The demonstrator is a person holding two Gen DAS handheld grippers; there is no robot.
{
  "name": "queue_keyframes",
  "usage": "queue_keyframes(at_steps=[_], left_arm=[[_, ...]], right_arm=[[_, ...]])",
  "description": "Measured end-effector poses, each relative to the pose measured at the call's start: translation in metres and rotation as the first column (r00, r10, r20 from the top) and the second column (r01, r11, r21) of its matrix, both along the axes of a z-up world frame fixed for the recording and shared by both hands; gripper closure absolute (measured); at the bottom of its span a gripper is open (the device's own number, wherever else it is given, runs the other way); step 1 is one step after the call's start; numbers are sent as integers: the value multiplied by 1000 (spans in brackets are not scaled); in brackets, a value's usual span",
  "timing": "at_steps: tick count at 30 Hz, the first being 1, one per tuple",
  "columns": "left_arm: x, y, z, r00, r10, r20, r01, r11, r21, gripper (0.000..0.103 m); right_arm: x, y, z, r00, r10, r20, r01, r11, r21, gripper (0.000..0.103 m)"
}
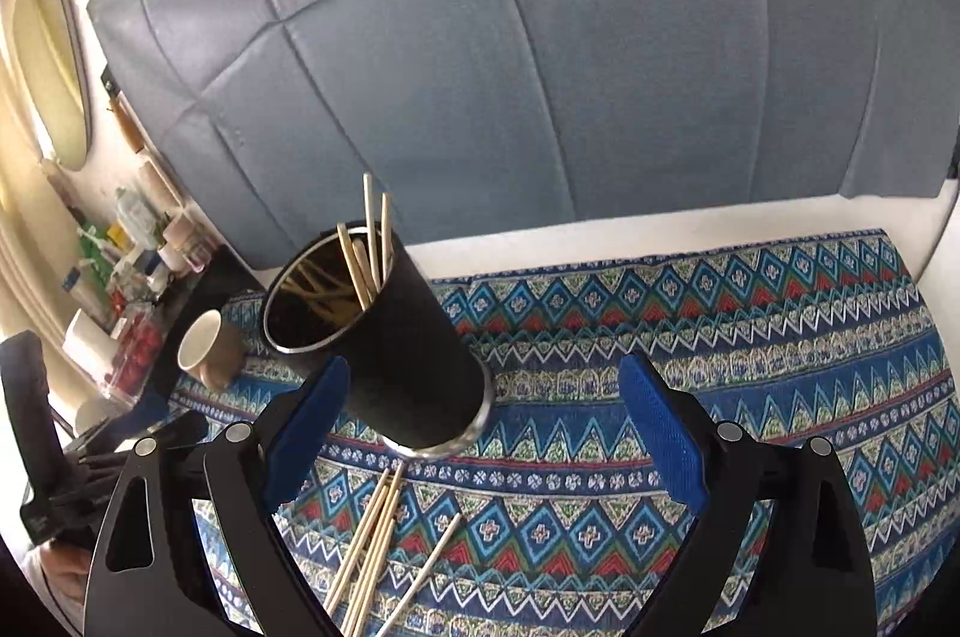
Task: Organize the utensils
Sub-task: 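Move both open tools down to the wooden sticks beside the holder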
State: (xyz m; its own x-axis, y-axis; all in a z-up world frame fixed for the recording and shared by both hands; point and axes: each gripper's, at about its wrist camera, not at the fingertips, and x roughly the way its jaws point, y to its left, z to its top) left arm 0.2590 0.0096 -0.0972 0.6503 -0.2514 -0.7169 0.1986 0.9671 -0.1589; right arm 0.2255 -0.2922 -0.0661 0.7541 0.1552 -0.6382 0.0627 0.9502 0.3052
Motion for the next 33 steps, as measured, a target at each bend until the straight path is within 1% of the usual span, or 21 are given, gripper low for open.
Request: queue_keyframes(at_steps=[5,10,15,18,19,24,29,33], left_arm=[[-7,1,-25,998,-24,-57,25,1000,18,6],[-14,4,-54,991,-34,-127,39,999,37,6],[-20,5,-72,984,-63,-165,75,995,65,6],[-23,3,-81,977,-90,-193,101,994,46,6],[-24,1,-83,976,-98,-196,110,993,53,6],[-25,-10,-95,966,-140,-219,162,983,83,6],[-18,-29,-107,952,-171,-253,219,960,176,6],[-12,-42,-110,941,-197,-274,258,944,208,6]], right_arm=[[-17,7,-37,995,-5,-95,5,1000,1,16],[-34,17,-67,988,7,-157,-9,1000,-13,16],[-44,28,-85,979,21,-205,-27,999,-28,16],[-49,33,-96,973,21,-230,-27,999,-22,16],[-50,35,-99,971,21,-240,-27,999,-20,16],[-56,53,-117,957,41,-286,-54,998,-36,16],[-63,65,-131,948,60,-314,-88,993,-77,16],[-68,65,-136,944,49,-326,-89,990,-109,16]])
